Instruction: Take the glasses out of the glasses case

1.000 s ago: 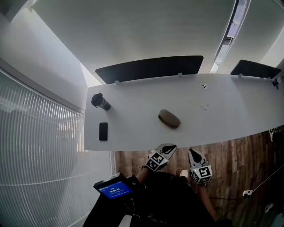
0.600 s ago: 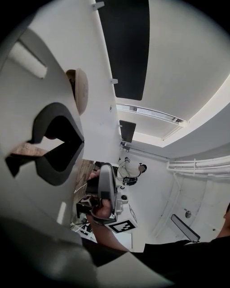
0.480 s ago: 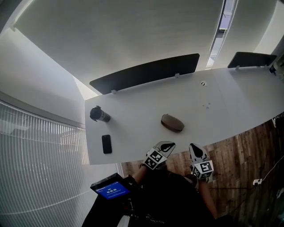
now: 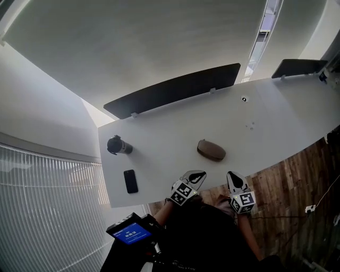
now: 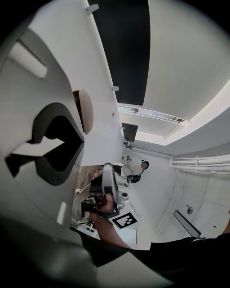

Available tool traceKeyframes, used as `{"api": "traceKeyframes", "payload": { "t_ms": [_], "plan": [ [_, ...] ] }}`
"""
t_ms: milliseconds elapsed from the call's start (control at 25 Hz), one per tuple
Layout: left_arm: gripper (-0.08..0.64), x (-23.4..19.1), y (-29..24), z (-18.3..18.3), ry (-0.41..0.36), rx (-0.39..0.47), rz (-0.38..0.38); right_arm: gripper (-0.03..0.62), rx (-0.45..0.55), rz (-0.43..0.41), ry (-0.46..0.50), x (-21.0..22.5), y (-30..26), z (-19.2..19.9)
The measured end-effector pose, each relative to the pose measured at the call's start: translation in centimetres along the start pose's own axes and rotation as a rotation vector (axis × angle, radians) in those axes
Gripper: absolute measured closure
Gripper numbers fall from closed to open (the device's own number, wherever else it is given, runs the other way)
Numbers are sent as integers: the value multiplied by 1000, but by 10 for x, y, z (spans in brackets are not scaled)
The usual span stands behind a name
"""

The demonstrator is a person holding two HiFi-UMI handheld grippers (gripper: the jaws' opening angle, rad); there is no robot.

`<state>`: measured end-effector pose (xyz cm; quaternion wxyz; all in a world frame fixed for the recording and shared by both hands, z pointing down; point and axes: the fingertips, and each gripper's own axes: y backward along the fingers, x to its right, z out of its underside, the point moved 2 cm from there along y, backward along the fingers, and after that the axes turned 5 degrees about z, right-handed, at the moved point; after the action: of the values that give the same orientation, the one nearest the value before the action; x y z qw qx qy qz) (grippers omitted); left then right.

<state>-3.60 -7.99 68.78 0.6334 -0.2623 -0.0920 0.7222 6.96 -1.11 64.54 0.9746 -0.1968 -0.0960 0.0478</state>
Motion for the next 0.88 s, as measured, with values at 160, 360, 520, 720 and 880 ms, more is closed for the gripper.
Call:
{"api": "traceKeyframes", "payload": {
  "t_ms": [160,360,520,720,880],
  "plan": [
    [557,-18,7,4,-15,-8,-99,584,-31,-2,8,-7,-2,-2],
    [557,-37,22,6,45,40,-155,584,-73,-43,76,-18,-21,-2],
    [557,-42,32,15,78,50,-203,584,-80,-108,124,-29,-36,-10],
    [557,-45,28,20,123,83,-262,584,-80,-181,183,-33,-47,-21],
    [557,-47,20,6,146,107,-310,584,-87,-240,242,-26,-50,-36]
  ]
}}
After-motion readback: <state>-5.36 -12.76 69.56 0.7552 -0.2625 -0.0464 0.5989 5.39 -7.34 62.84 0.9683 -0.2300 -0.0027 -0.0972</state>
